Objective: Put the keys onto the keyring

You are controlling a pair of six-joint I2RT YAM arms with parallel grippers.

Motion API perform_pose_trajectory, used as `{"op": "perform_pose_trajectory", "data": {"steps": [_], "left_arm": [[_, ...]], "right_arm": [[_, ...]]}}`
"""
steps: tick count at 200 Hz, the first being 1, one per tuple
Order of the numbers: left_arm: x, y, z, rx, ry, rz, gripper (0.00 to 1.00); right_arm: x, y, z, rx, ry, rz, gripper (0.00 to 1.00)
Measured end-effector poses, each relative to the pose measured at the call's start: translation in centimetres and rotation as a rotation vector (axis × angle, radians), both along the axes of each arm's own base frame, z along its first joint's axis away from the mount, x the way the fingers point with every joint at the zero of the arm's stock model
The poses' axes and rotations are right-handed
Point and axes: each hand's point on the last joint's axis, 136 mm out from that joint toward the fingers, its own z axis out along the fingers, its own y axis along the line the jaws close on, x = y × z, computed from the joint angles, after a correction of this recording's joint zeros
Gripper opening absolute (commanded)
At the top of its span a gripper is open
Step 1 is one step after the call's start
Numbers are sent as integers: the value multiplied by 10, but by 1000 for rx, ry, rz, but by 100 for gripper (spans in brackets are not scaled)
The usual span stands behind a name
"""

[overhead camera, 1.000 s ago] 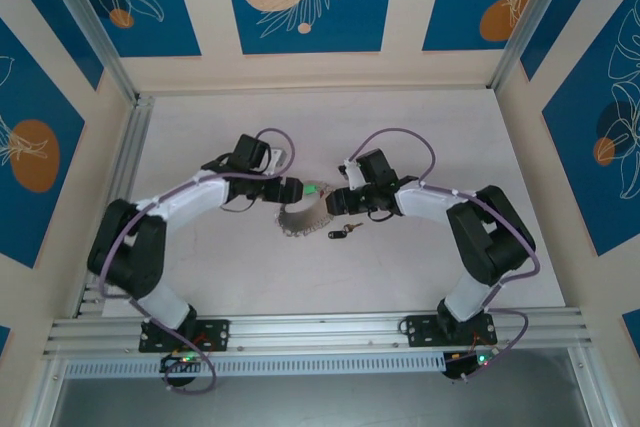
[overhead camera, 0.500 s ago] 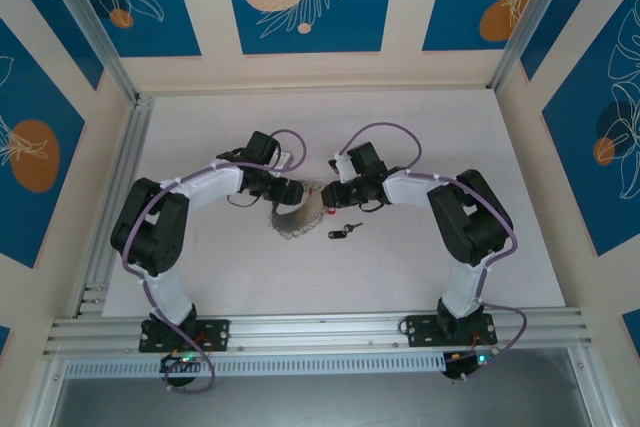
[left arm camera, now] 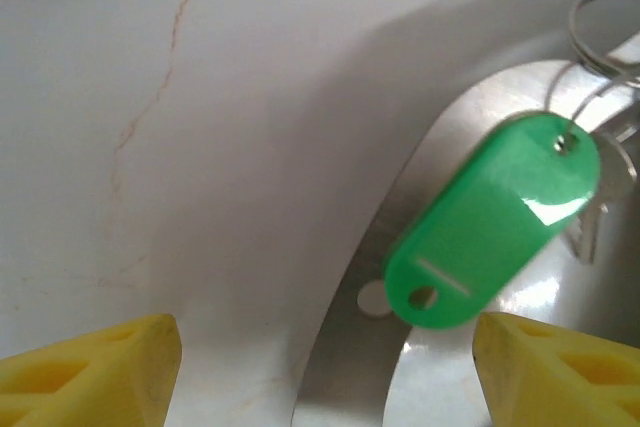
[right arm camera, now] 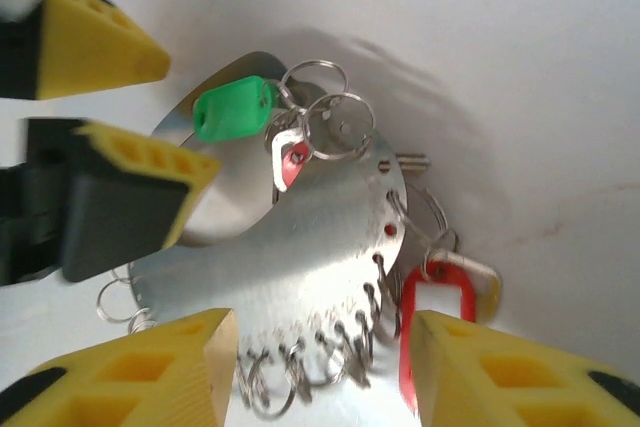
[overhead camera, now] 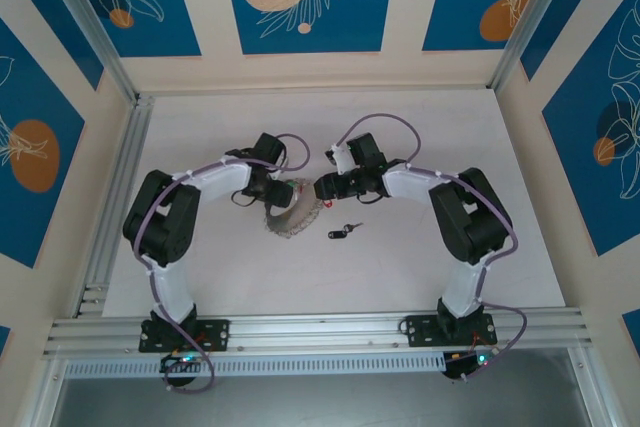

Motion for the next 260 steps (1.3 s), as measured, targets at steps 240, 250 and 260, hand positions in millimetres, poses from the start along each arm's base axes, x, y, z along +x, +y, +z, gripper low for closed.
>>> {"op": "perform_pose_trajectory", "data": {"steps": [240, 250, 260], "left_arm": [[-22, -3, 138, 436, -398, -232, 0], [-24, -3, 151, 498, -437, -254, 0], [-28, -3, 159, 557, -462, -281, 0]], "right_arm": [[-44, -86, 47, 23, -126, -153, 53], [-44, -91, 48, 30, -131, -167, 53], [-44, -94, 48, 35, -133, -179, 53]]}}
